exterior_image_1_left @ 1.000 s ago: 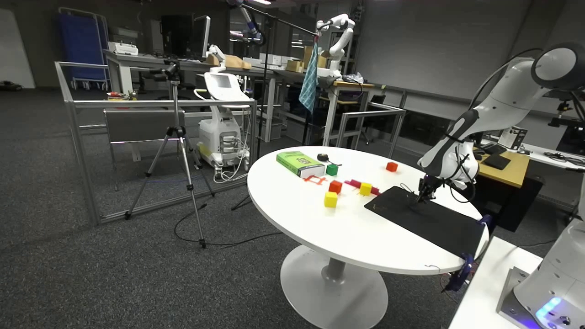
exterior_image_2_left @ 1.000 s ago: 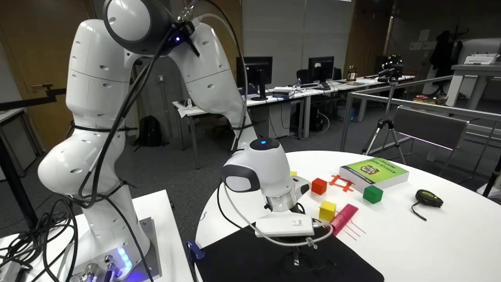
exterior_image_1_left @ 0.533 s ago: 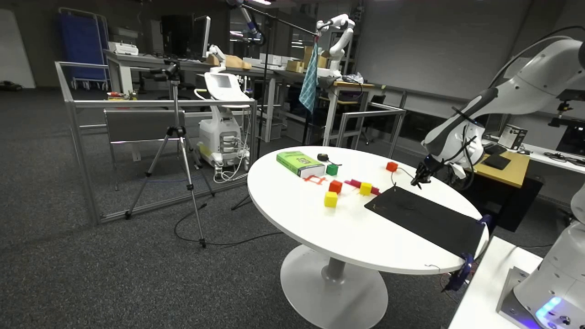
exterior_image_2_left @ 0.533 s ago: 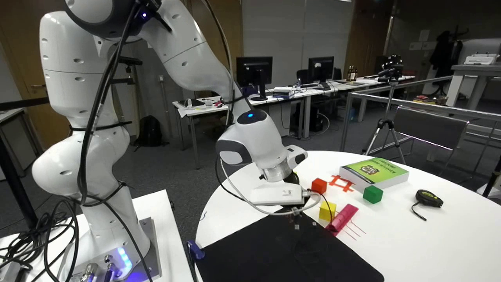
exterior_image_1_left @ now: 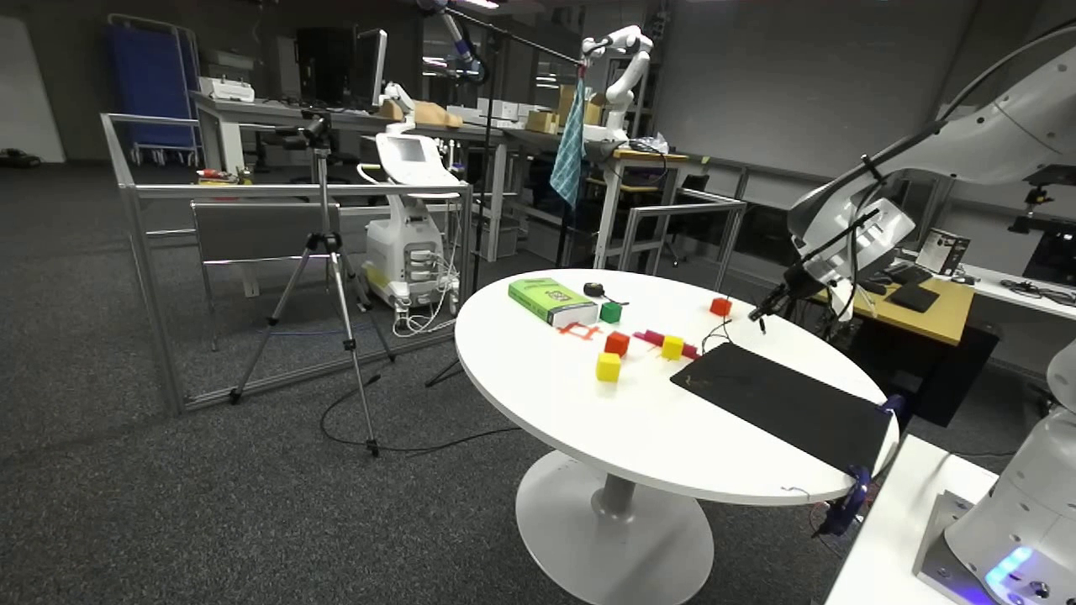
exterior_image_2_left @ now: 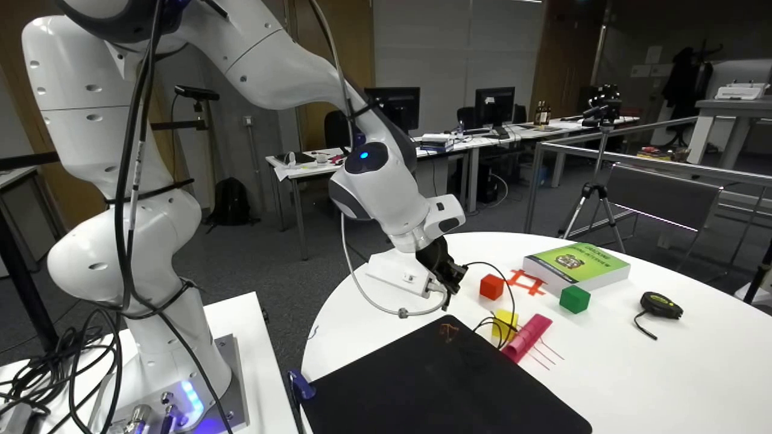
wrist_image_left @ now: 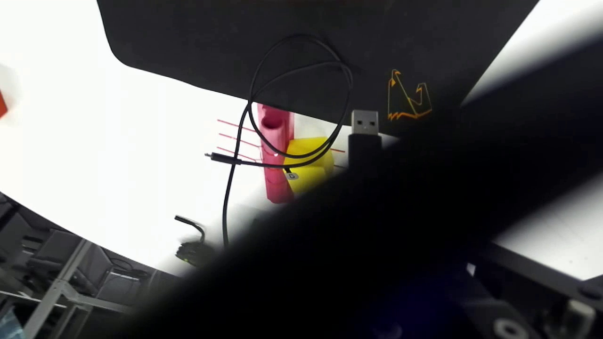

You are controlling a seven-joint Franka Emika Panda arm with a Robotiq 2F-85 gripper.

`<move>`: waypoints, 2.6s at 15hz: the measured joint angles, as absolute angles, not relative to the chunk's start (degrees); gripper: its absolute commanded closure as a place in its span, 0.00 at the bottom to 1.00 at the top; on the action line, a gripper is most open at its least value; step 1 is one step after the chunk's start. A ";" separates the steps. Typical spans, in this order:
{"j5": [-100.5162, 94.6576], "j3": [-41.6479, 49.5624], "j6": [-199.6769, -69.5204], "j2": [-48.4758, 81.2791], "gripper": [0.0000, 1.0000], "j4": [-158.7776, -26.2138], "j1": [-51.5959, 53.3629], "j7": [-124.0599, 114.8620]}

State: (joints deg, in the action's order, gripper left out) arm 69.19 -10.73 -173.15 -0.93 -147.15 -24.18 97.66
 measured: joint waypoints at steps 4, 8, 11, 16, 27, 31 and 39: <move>72.41 -9.91 -173.35 -1.46 0.99 -147.95 -24.27 88.79; 72.16 -9.90 -174.34 -1.82 0.99 -149.73 -24.08 74.56; 72.56 -11.11 -176.87 -2.50 0.99 -151.21 -23.48 63.59; 72.76 -15.59 -181.61 -3.46 0.99 -154.20 -20.29 49.63; 69.58 -26.84 -183.12 -4.43 0.71 -159.32 -13.98 38.79; 68.43 -30.40 -183.56 -2.28 0.49 -159.19 -13.95 38.85; 67.78 -31.43 -186.23 0.00 0.00 -159.12 -14.06 40.10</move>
State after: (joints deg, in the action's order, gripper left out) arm 67.78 -31.43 -186.23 0.00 -159.12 -14.06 40.10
